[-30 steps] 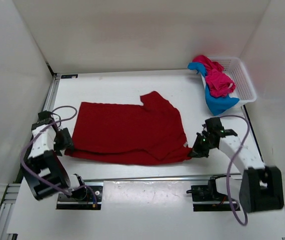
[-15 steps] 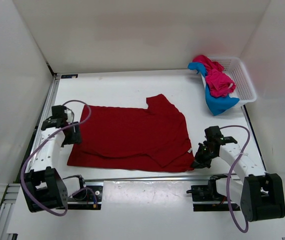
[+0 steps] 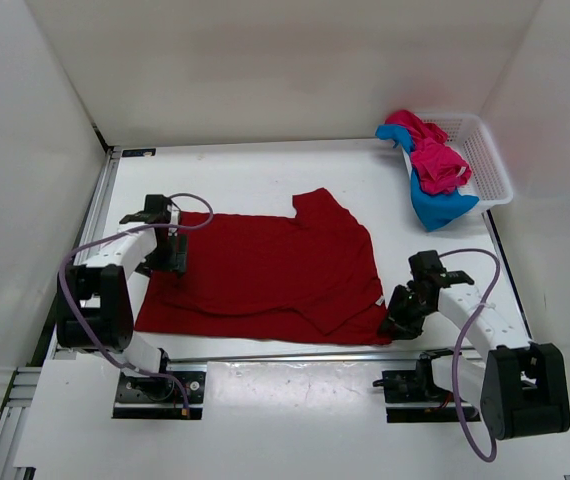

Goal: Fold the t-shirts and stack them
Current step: Fold the flattened tshirt in 1/3 of the way

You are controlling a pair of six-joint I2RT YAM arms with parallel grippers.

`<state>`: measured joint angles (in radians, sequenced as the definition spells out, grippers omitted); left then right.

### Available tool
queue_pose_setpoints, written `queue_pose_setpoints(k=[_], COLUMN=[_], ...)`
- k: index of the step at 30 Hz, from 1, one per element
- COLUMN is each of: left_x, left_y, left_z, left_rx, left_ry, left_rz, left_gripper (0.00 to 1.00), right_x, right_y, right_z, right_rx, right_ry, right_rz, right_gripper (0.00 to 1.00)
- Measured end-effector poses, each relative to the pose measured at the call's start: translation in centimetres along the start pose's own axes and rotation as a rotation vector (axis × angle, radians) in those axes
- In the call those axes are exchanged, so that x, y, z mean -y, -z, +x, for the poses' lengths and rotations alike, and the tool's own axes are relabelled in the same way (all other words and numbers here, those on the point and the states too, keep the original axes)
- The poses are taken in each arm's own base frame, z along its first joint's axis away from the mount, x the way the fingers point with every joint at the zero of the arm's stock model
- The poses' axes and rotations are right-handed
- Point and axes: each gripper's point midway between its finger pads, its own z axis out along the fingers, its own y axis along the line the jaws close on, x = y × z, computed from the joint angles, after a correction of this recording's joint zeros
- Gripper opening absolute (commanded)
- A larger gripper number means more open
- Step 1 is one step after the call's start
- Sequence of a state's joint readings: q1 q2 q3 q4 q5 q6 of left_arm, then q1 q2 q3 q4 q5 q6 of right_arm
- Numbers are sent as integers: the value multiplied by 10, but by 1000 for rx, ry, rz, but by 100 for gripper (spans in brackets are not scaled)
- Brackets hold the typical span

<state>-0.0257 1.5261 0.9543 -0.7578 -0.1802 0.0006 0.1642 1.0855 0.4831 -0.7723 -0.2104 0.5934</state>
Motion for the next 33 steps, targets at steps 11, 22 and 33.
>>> queue_pose_setpoints(k=[11,22,33], left_x=[2,3,5], left_y=[-8,-13,-26], left_z=[9,14,22], left_rx=[-45,-74,-139], left_ry=[-7,-14,-20], left_rz=[4,5,2], left_gripper=[51,67,23], right_x=[-49,-60,-63], right_y=[63,21,11], right_z=[-66,-102,-103], right_rx=[259,123,104], right_ry=[95,184,215], right_rz=[-60,18,1], right_gripper=[59,61,51])
